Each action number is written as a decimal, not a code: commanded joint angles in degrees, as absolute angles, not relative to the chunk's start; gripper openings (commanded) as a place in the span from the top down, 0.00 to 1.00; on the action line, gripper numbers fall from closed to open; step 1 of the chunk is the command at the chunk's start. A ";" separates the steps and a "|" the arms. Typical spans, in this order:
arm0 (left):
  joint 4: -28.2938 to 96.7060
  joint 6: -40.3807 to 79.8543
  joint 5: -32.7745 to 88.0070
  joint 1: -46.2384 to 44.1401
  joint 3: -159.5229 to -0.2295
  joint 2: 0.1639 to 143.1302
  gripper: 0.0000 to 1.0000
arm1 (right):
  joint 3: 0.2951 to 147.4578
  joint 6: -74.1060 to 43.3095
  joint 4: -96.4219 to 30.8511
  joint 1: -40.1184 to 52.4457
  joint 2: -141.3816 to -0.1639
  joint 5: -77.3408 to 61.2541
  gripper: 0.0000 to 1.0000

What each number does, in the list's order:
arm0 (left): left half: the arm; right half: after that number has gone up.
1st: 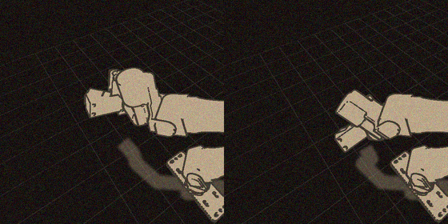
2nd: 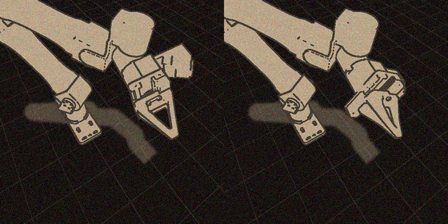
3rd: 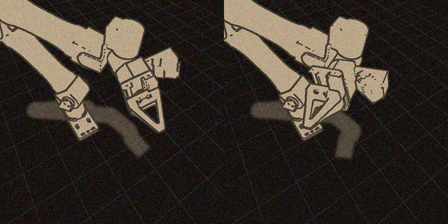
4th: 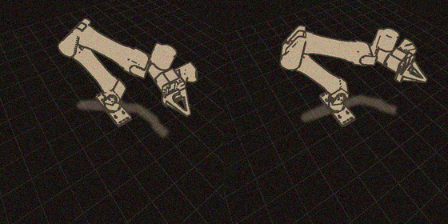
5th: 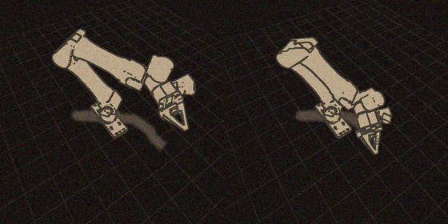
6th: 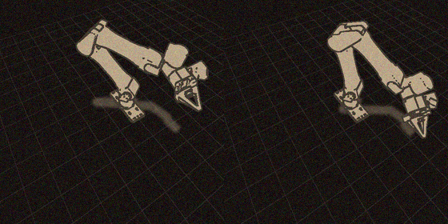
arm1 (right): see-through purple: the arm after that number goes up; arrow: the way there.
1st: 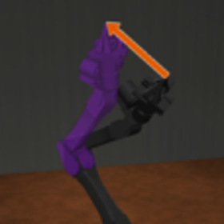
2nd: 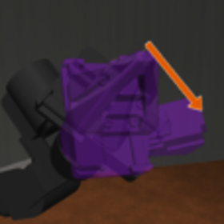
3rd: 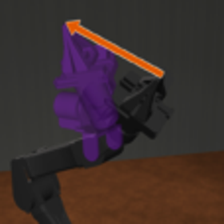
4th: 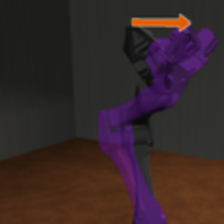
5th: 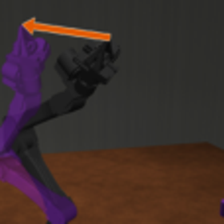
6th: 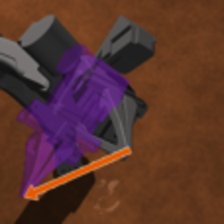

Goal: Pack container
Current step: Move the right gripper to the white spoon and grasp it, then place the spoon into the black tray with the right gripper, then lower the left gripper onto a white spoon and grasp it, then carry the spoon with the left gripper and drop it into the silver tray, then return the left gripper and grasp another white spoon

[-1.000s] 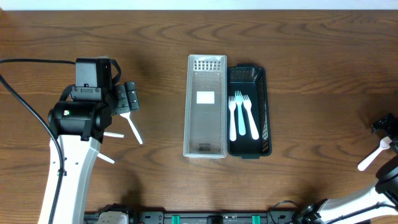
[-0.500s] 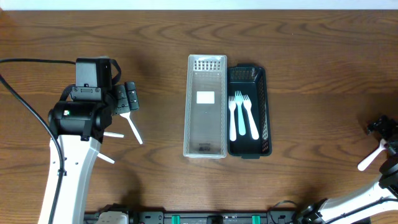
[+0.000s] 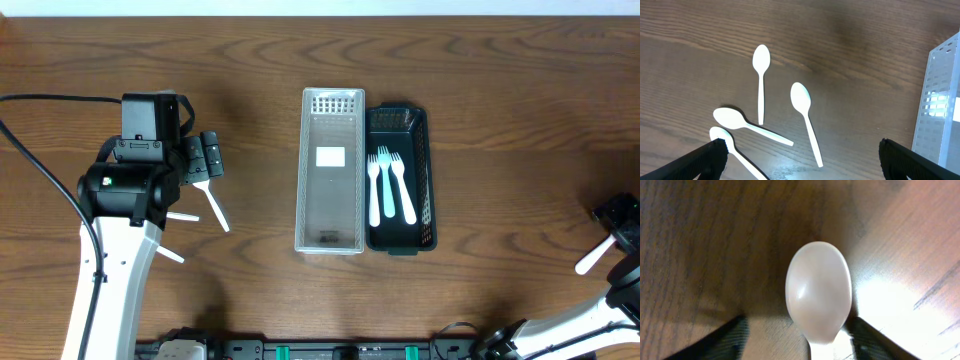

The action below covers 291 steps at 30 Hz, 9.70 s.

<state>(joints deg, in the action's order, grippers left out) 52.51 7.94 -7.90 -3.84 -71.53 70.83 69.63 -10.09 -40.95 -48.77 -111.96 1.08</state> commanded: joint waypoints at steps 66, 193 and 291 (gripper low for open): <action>52.73 8.67 -8.16 -3.60 -72.55 70.74 0.02 | 79.75 -22.41 -52.29 24.51 -96.57 -2.83 0.93; 48.05 15.94 3.44 -34.92 -81.60 99.55 0.94 | 93.56 -8.67 -67.55 -4.71 -92.71 2.13 0.26; 49.91 -9.10 3.46 19.20 -85.34 123.98 0.15 | 93.58 -8.08 -71.59 -4.97 -92.71 4.47 0.25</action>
